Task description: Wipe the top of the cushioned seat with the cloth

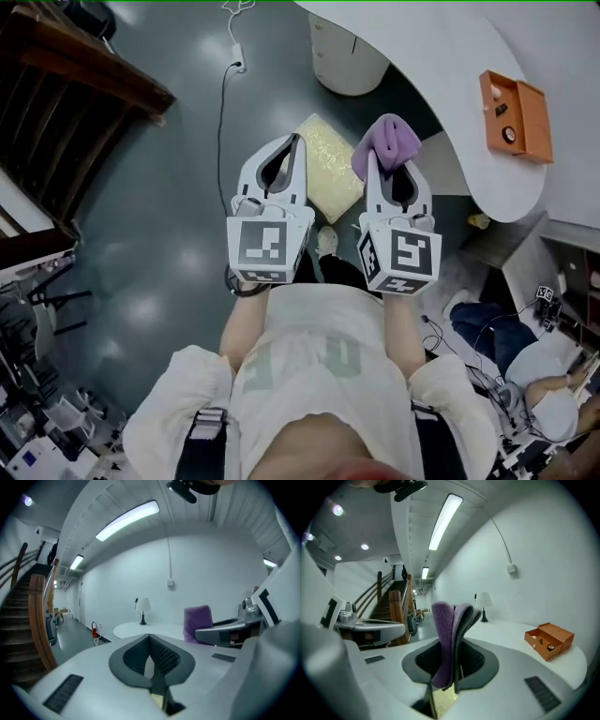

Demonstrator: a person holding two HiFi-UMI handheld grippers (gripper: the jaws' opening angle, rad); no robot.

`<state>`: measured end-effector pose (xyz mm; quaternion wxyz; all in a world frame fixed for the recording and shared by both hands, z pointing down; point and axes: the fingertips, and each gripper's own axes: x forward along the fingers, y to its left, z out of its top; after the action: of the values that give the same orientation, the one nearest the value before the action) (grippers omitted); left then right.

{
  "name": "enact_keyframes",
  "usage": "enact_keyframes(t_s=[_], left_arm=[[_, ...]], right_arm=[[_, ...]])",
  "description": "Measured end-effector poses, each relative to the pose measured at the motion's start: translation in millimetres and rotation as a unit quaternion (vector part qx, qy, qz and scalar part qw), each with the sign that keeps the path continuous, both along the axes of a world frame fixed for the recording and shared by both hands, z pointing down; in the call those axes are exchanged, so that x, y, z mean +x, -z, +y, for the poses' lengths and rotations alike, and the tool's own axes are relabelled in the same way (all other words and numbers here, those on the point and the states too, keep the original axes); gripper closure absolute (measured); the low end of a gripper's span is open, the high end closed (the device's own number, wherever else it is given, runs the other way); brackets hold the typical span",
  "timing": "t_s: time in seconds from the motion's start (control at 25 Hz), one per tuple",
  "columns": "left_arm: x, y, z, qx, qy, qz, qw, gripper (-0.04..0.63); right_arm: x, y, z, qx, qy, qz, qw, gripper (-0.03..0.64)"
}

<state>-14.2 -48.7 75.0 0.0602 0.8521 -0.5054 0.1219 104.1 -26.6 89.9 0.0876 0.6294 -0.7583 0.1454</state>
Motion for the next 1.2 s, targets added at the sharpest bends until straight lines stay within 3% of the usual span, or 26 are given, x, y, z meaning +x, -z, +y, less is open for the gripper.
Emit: enact_keyframes(t_s=[0.12, 0.24, 0.72, 1.2], left_arm=[[11.6, 34.6, 20.0, 0.042, -0.019, -0.007, 0.9989, 0.603], [14.3, 47.8, 36.4, 0.060, -0.018, -0.010, 0.9980, 0.603], [-12.3, 38.1, 68.5, 0.039, 0.029, -0.022, 0.9986, 0.603], [-15.4, 37.6, 66.4, 0.046, 0.045, -0.030, 0.9975, 0.603]], right_arm=[[-1.6, 29.6, 17.0, 0.024, 0.015, -0.001, 1.000, 0.527], [-4.3, 38.7, 33.4, 0.038, 0.029, 0.005, 0.999, 0.528], [-26.5, 28.4, 60.8, 0.026, 0.075, -0.002, 0.997, 0.528], [-25.6, 22.5, 60.7, 0.025, 0.090, -0.001, 0.996, 0.528]])
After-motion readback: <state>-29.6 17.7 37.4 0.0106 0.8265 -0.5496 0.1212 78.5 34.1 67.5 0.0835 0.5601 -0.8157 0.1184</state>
